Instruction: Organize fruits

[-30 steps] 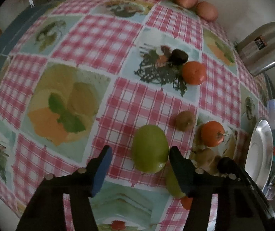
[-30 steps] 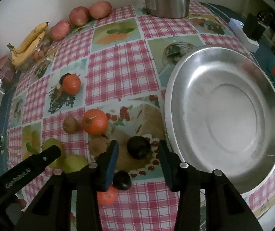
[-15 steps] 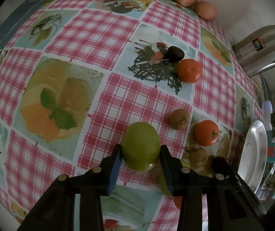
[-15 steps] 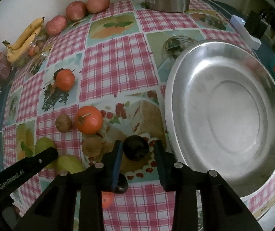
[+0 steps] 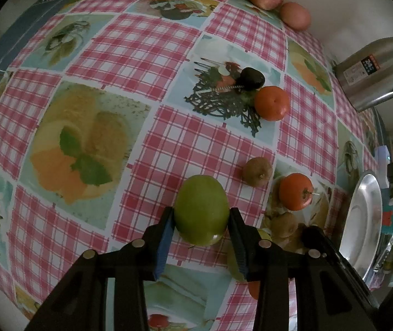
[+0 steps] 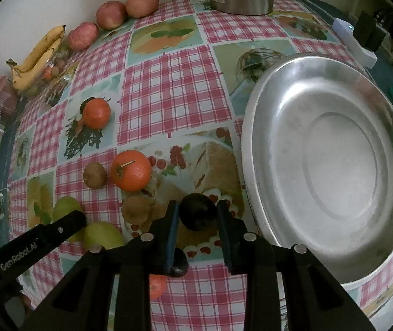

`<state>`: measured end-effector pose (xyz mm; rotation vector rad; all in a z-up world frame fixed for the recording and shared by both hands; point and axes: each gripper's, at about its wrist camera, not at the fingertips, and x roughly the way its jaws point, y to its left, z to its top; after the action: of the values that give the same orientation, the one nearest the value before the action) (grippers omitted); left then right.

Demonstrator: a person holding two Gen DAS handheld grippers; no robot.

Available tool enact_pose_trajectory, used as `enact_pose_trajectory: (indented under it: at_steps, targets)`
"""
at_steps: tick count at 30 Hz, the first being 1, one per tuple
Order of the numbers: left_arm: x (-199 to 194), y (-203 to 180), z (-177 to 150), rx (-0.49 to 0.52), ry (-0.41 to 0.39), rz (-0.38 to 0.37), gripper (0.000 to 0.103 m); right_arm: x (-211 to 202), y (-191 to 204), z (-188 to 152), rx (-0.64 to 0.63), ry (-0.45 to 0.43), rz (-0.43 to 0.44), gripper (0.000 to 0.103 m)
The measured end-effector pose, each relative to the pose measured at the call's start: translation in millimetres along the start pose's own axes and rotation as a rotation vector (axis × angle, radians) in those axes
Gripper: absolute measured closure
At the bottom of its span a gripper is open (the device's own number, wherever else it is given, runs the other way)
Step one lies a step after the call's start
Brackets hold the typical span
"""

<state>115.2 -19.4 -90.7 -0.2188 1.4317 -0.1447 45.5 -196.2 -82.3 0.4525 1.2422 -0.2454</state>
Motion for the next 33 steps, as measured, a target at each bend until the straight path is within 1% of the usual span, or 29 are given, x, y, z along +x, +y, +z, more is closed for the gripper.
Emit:
enact_pose_trajectory:
  at_steps: [7, 13, 17, 22, 24, 29, 33]
  targets:
    - [-11, 5, 4, -0.015, -0.027, -0.014, 0.061, -4, 2, 0, 0.005, -0.009, 0.037, 0.075]
    - [-34, 6, 10, -0.016, -0.089, -0.04, 0.061, -21, 4, 3, 0.008, -0.061, 0.065, 0.075]
    - [-47, 3, 7, -0.003, -0.121, -0.052, 0.061, -31, 2, 4, 0.013, -0.096, 0.075, 0.075]
    - [-58, -10, 1, 0.037, -0.149, -0.053, 0.061, -35, -1, 5, 0.021, -0.114, 0.062, 0.075]
    - [-57, -16, -1, 0.055, -0.148, -0.053, 0.061, -35, -6, 6, 0.035, -0.114, 0.057, 0.075]
    - [-54, -32, -5, 0.099, -0.143, -0.053, 0.061, -42, -33, 5, 0.098, -0.125, 0.042, 0.075]
    - [-56, -53, -11, 0.166, -0.157, -0.062, 0.061, -48, -59, 4, 0.166, -0.143, 0.007, 0.075]
